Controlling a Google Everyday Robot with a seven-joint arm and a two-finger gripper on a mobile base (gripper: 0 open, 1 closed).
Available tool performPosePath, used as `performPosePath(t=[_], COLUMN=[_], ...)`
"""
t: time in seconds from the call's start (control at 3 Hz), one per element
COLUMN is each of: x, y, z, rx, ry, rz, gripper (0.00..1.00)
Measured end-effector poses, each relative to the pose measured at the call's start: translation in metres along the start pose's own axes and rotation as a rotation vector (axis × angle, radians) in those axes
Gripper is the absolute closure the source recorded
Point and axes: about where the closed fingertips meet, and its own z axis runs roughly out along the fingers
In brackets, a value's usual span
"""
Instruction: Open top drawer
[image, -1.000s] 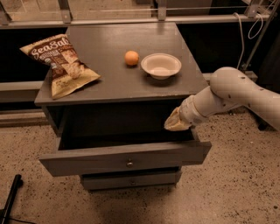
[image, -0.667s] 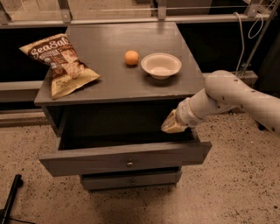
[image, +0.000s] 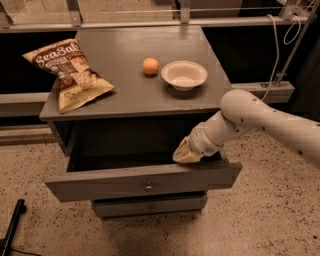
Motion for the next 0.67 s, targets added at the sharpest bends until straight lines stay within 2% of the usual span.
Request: performPosePath(t=[0.33,0.67], x=[-0.007,-0.014], y=[0.012,0.04], z=[0.008,0.015], rx=[-0.036,-0.102], ry=[-0.008,-0.017], rz=[-0.009,-0.015], gripper=[1.0,1.0])
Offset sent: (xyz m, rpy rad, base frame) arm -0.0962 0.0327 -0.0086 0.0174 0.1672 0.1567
